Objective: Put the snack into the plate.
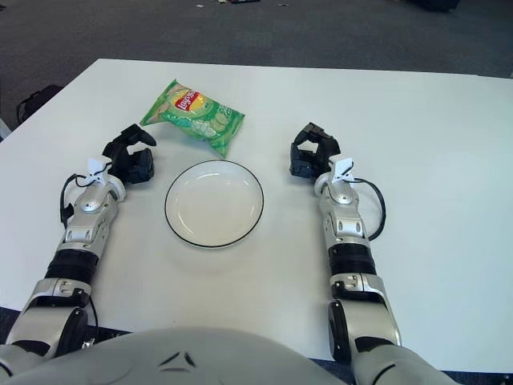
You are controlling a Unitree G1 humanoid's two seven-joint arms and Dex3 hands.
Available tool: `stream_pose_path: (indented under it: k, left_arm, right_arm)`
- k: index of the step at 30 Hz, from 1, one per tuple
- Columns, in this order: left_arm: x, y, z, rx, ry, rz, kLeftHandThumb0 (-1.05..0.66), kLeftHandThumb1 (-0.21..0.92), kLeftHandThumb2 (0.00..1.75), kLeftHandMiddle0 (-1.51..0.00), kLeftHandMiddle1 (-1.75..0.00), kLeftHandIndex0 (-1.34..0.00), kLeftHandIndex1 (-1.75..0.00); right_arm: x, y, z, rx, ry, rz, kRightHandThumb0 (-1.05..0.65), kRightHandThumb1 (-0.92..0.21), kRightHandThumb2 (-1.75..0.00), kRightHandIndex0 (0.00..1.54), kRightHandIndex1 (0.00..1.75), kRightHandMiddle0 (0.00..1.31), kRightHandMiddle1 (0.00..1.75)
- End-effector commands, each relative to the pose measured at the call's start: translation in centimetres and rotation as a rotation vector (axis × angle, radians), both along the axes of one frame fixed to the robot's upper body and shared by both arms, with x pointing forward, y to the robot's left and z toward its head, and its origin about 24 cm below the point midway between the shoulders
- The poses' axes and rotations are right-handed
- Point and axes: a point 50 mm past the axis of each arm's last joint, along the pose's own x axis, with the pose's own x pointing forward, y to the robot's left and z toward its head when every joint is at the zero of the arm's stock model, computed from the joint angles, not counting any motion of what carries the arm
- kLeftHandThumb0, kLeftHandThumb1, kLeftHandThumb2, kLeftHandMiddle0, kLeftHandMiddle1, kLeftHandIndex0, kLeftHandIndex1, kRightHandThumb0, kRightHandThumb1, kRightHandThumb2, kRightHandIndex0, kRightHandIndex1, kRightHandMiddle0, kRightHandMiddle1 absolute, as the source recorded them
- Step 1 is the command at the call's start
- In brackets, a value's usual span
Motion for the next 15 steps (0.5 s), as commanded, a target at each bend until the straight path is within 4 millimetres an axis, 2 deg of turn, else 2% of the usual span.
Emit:
stream_pose_path:
  k: [1, 8, 15]
  left_arm:
    - [-1.4, 0.8, -2.6, -0.023, 0.139, 0.016, -0.46, 0.38, 1.24, -1.13, -1.75, -0.56, -1.75]
    - [-1.1, 1.0, 2.6, -0.019, 0.051, -0.059, -0.45, 0.40, 1.21, -1.10, -1.75, -0.54, -1.75]
    - [-1.7, 1.0, 7.6, 0.184, -0.093, -0.106, -0.45, 0.40, 1.22, -1.11, -1.75, -0.55, -1.75]
  right_arm:
    - [-1.5, 0.7, -4.0, -0.016, 0.187, 0.002, -0.49, -0.30, -1.33, 1.33, 1.75, 0.62, 1.75]
    - [-1.3, 1.2, -4.1, -0.040, 0.179, -0.003, -0.49, -0.30, -1.34, 1.33, 1.75, 0.63, 1.75]
    - [-1.1, 1.4, -4.4, -0.065, 0.178, 0.002, -0.49, -0.28, -1.36, 1.34, 1.75, 0.64, 1.75]
